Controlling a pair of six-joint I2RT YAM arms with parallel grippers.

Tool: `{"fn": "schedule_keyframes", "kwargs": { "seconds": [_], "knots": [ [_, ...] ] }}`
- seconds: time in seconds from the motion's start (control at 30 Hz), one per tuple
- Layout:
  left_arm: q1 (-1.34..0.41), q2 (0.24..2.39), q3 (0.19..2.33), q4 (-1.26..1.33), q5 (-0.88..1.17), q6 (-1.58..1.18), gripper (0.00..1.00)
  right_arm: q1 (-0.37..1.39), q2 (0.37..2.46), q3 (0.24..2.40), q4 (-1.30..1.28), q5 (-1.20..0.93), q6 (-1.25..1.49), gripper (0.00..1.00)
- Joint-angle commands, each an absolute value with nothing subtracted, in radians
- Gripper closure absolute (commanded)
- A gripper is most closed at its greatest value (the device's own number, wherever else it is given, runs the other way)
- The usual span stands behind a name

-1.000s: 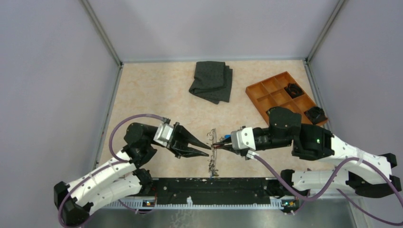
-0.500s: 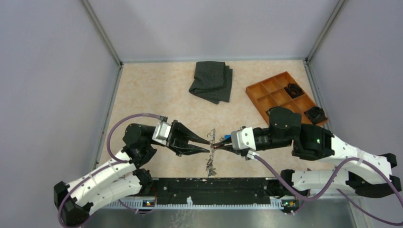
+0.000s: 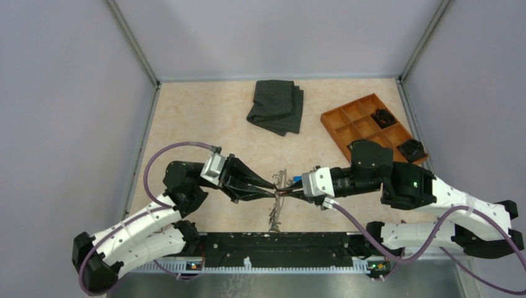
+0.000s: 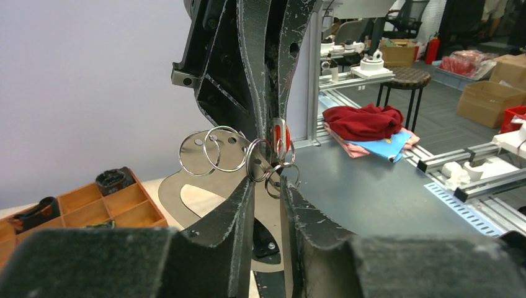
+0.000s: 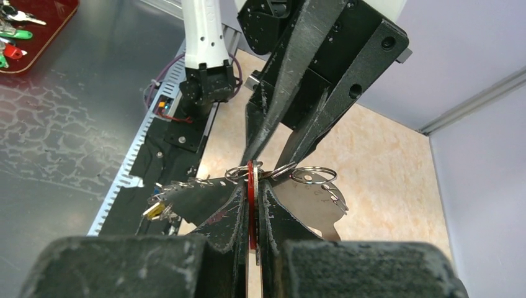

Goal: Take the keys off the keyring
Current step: Remove the key from the keyring.

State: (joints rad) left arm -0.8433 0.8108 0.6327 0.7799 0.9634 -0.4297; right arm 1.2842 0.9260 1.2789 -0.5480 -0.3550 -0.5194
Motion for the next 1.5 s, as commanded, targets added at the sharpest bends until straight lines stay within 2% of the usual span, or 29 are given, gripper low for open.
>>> {"fn": "schedule_keyframes", "kwargs": {
  "seconds": [0.0, 0.13, 0.37, 0.67, 0.8, 1.07, 1.47],
  "knots": [
    [-0.847, 0.823, 0.628, 0.877, 0.977, -0.481, 0.75, 1.275, 0.934, 1.309, -0.517, -0.338, -0.523, 1.0],
    [-0.849, 0.835, 0.62, 0.875, 0.971, -0.51, 0.8, 1.275, 0.936, 1.305, -0.52, -0.311, -0.531, 1.0],
    [-0.847, 0.852, 0.601, 0.872, 0.931, -0.596, 1.0, 1.275, 0.933, 1.285, -0.504, -0.254, -0.553, 1.0],
    [-0.838, 0.879, 0.536, 0.991, 0.822, -0.849, 1.0, 1.276, 0.905, 1.235, -0.444, -0.156, -0.583, 1.0],
    [-0.783, 0.907, 0.516, 1.074, 0.82, -1.023, 1.0, 1.276, 0.884, 1.205, -0.417, -0.116, -0.596, 1.0],
    [-0.628, 1.062, 0.417, 1.479, 0.844, -1.478, 1.0, 1.276, 0.871, 1.164, -0.393, -0.062, -0.615, 1.0],
    [-0.62, 1.218, 0.388, 1.771, 0.735, -1.722, 1.0, 1.342, 0.9, 1.138, -0.407, 0.045, -0.668, 1.0]
  ]
}}
